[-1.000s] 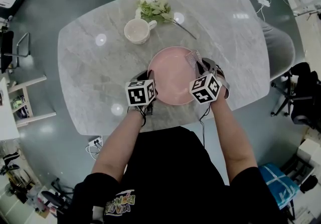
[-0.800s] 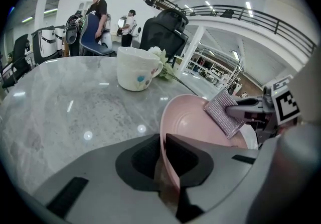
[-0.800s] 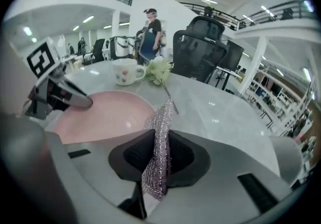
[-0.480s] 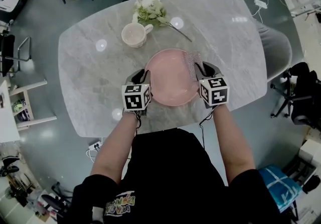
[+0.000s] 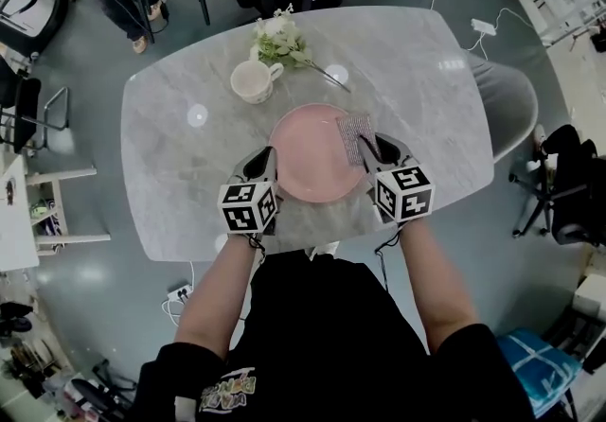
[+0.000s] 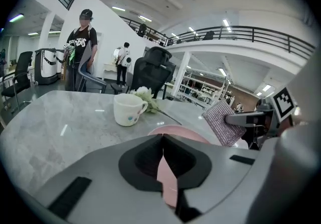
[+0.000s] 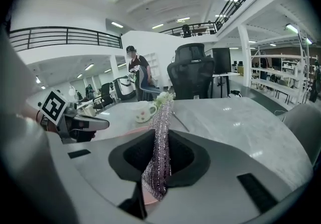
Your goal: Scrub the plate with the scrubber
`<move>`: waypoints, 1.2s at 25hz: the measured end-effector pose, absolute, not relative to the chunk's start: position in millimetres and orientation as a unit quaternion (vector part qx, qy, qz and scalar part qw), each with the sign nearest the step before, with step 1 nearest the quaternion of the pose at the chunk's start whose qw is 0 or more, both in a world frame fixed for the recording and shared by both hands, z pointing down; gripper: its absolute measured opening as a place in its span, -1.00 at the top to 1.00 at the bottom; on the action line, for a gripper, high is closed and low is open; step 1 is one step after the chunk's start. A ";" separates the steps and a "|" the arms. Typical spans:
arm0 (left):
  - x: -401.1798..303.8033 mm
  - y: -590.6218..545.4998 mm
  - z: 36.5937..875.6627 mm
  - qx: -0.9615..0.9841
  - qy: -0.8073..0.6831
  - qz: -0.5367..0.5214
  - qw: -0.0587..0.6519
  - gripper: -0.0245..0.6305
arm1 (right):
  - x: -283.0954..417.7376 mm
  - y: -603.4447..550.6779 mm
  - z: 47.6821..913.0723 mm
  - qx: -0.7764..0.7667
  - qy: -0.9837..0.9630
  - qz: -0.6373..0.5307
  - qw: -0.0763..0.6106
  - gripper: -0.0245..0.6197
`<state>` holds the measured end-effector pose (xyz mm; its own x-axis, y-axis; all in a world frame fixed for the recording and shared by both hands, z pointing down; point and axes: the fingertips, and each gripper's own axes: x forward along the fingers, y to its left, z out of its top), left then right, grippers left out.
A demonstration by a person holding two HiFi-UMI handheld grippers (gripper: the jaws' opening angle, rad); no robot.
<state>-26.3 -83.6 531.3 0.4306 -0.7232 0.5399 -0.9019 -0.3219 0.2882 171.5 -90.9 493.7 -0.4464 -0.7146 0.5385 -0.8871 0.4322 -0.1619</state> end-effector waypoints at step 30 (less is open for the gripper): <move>-65.9 70.1 389.2 0.912 -0.358 0.085 0.180 0.87 | 69.0 86.9 407.1 0.533 -0.815 0.201 0.105 0.70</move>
